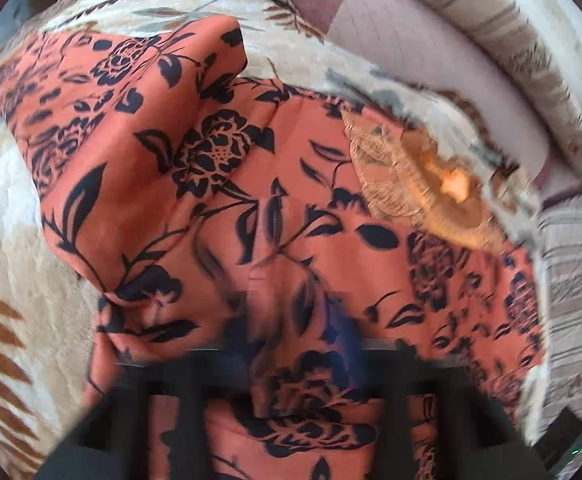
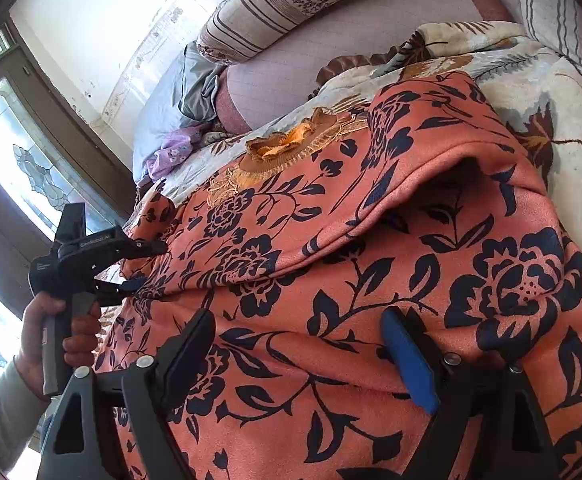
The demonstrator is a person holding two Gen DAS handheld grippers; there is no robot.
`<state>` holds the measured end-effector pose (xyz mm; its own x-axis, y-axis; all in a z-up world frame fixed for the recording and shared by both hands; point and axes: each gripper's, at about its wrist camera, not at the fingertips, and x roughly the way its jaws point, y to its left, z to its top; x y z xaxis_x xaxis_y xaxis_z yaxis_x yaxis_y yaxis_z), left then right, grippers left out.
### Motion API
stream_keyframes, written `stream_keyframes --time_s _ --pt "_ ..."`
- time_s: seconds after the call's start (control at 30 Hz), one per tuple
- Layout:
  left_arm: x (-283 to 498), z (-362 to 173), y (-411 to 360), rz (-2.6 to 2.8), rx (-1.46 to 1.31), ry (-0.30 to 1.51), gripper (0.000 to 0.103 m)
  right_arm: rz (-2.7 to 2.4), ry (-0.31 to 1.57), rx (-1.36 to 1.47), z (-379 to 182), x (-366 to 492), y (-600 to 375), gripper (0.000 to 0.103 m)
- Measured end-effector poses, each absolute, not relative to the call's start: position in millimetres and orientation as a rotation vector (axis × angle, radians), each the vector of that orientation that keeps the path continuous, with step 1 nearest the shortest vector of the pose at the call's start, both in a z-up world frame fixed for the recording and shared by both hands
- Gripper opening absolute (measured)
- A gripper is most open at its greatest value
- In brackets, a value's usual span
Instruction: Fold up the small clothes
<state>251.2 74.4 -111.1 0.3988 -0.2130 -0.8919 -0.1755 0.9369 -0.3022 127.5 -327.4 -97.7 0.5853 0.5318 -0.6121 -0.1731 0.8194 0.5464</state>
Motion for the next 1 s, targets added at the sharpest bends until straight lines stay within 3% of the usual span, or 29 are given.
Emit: stream_keyframes --time_s 0.1,0.3,0.37,0.5,0.53,0.6,0.67,0.73,0.8,0.87,1.0 --pt "255 -97 75 -0.043 -0.348 1.133 0.005 0.425 0.852 0.461 -97 128 -326 0.087" --pt "233 6 47 -0.084 -0.122 0.712 0.006 0.426 0.851 0.462 -98 128 -326 0.087" --pt "245 -11 46 -0.081 -0.095 0.774 0.007 0.426 0.851 0.463 -98 128 -326 0.087" --pt "276 -119 59 0.029 -0.077 1.125 0.01 0.428 0.85 0.46 -98 128 -325 0.088" --pt "266 -119 63 0.004 -0.101 1.018 0.01 0.429 0.849 0.463 -98 128 -326 0.088" --pt "254 -111 61 0.01 -0.071 0.98 0.025 0.43 0.848 0.467 -97 128 -326 0.088" --pt "250 -102 60 0.016 -0.071 0.999 0.028 0.428 0.851 0.461 -97 128 -326 0.088" --pt "238 -90 69 0.014 -0.174 0.957 0.042 0.429 0.854 0.451 -96 128 -323 0.09" --pt "231 -99 79 0.034 -0.221 0.92 0.083 0.428 0.853 0.451 -96 129 -322 0.09" --pt "232 -123 76 0.054 -0.161 0.97 0.084 0.43 0.851 0.455 -97 129 -322 0.09" --pt "230 -109 64 0.066 -0.135 0.911 0.083 0.425 0.854 0.444 -97 129 -321 0.09"
